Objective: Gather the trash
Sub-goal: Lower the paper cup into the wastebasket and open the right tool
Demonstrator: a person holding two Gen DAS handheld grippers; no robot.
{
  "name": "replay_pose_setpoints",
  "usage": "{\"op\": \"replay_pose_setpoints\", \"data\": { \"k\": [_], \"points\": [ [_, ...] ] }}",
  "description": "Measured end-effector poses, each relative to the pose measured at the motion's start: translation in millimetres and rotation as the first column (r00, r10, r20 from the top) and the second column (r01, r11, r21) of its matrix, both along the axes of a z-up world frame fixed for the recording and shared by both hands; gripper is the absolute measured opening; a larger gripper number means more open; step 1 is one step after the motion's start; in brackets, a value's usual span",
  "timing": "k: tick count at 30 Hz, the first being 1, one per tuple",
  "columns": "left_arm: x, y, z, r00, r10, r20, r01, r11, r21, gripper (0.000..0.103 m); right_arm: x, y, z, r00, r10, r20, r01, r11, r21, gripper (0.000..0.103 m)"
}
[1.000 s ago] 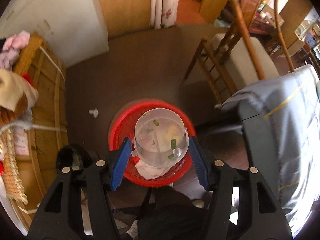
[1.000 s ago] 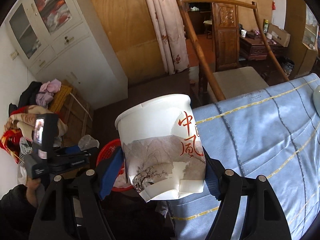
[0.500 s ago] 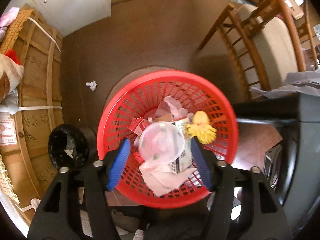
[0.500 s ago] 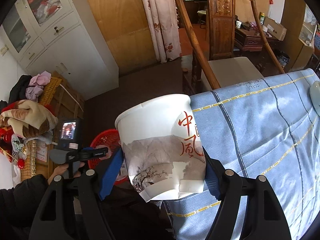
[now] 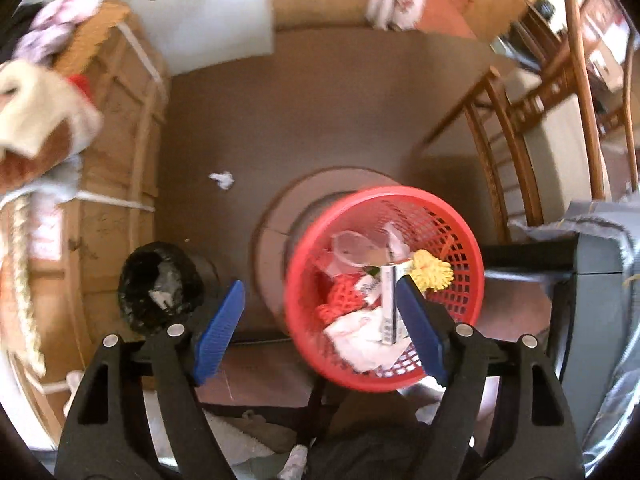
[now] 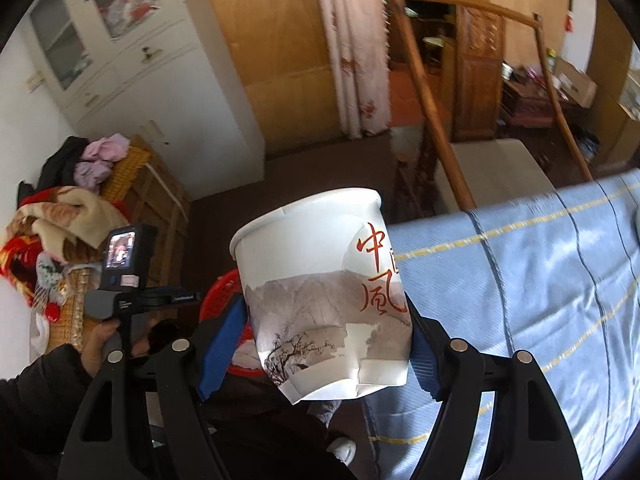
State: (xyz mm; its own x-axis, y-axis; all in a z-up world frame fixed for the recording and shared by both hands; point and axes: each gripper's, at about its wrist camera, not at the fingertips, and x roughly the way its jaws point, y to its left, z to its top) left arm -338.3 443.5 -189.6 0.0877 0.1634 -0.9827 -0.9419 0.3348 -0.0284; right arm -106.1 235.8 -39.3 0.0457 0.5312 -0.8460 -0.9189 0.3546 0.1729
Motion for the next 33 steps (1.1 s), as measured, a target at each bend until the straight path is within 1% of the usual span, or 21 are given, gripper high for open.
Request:
{"op": "replay_pose_setpoints", "data": {
  "k": [2, 5, 7, 9, 11, 16, 21, 27, 33],
  "points": [
    [-14, -10, 19, 0.999, 0.034, 0.021, -0.034, 0.999, 0.014, 0.078, -5, -3, 4, 0.999, 0.014, -0.030, -0.014, 1.000, 0.023, 0.074],
    [-31, -27, 46, 0.998, 0.055, 0.039, -0.057, 0.997, 0.053, 0.083, -17, -9, 13, 0.998, 0.060, -0.007, -0.060, 0.997, 0.058, 0.074],
    [-40, -40, 63, 0.996, 0.071, 0.050, -0.074, 0.994, 0.077, 0.084, -19, -12, 15, 0.998, 0.066, -0.018, -0.065, 0.995, 0.072, 0.074],
    [-48, -50, 76, 0.995, 0.082, 0.064, -0.087, 0.992, 0.090, 0.084, -23, -17, 16, 0.996, 0.074, -0.039, -0.071, 0.994, 0.083, 0.074],
    [-52, -60, 87, 0.994, 0.089, 0.069, -0.096, 0.989, 0.109, 0.085, -29, -21, 16, 0.995, 0.089, -0.038, -0.085, 0.992, 0.092, 0.074],
    [-54, -87, 110, 0.996, 0.075, 0.054, -0.084, 0.981, 0.175, 0.088, -43, -28, 15, 0.991, 0.123, -0.048, -0.118, 0.988, 0.095, 0.074],
    [-61, -105, 123, 0.996, 0.077, 0.044, -0.085, 0.975, 0.206, 0.090, -55, -21, 8, 0.983, 0.165, -0.076, -0.159, 0.984, 0.076, 0.074],
    [-78, -118, 125, 0.994, 0.109, 0.030, -0.113, 0.969, 0.219, 0.091, -74, 0, -6, 0.969, 0.236, -0.077, -0.233, 0.971, 0.049, 0.074],
    [-95, -120, 115, 0.987, 0.162, 0.020, -0.162, 0.968, 0.191, 0.091, -89, 30, -33, 0.951, 0.299, -0.084, -0.300, 0.954, -0.004, 0.074]
  ]
}}
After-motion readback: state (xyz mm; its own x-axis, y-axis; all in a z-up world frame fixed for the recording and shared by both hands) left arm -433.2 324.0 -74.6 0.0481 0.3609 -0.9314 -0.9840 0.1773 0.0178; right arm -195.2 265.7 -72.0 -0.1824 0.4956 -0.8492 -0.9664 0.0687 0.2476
